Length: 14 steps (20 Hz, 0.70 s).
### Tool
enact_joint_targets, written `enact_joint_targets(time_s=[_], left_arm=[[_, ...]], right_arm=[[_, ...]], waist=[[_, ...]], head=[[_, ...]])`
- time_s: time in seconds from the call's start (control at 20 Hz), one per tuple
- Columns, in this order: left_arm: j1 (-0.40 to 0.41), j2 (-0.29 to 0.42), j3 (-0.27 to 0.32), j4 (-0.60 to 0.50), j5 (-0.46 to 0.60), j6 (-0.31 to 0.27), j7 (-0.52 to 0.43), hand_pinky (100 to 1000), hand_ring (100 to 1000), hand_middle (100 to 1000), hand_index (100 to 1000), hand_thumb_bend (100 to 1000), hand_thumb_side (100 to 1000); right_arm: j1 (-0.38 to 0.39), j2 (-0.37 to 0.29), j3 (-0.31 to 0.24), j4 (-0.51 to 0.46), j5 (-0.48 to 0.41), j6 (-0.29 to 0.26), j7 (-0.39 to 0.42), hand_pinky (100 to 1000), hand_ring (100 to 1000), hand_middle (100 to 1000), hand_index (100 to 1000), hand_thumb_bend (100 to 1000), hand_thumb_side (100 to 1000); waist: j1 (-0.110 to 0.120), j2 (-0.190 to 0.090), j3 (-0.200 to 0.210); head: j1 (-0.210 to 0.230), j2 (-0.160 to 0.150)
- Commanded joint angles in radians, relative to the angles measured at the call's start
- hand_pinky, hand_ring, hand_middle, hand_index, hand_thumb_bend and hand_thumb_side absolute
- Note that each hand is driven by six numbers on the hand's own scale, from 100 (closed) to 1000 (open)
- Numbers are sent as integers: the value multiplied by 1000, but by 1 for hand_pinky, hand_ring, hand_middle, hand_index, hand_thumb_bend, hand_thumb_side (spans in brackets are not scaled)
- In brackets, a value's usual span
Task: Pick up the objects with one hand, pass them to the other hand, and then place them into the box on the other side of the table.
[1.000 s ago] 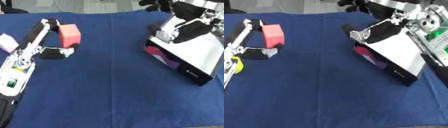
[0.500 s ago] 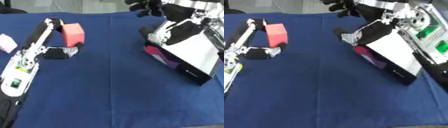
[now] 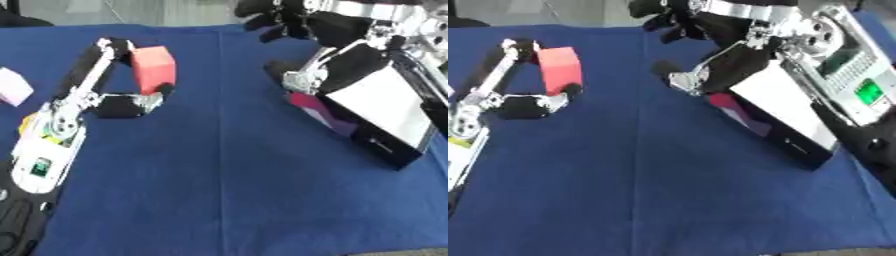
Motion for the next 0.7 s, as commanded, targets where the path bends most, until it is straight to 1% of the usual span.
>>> enact_joint_targets(time_s=[0.05,0.3,0.45,0.7], left_arm=[[-32,-23,-9,-13,9,-8,-5,680,564,480,524,100,387],[-47,-48,-20,-22,8,-18,-12,680,564,480,523,100,377],[-51,-53,-27,-33,-1,-30,-15,681,566,481,526,100,325],[-53,-66,-38,-41,-34,-51,-19,682,566,477,524,100,283]], right_arm=[[-38,-4,8,0,24,0,15,957,1000,1000,1000,100,100],[-58,8,23,33,65,-13,32,956,1000,1000,1000,100,100],[-65,9,27,53,82,-23,30,956,1000,1000,1000,100,100],[-73,12,36,77,109,-38,33,958,1000,1000,1000,100,100]], waist=[[-1,-21,9],[2,-15,26],[4,-13,36],[6,-10,51]], head=[[-8,-1],[-17,-1],[-26,-1],[-50,-1]])
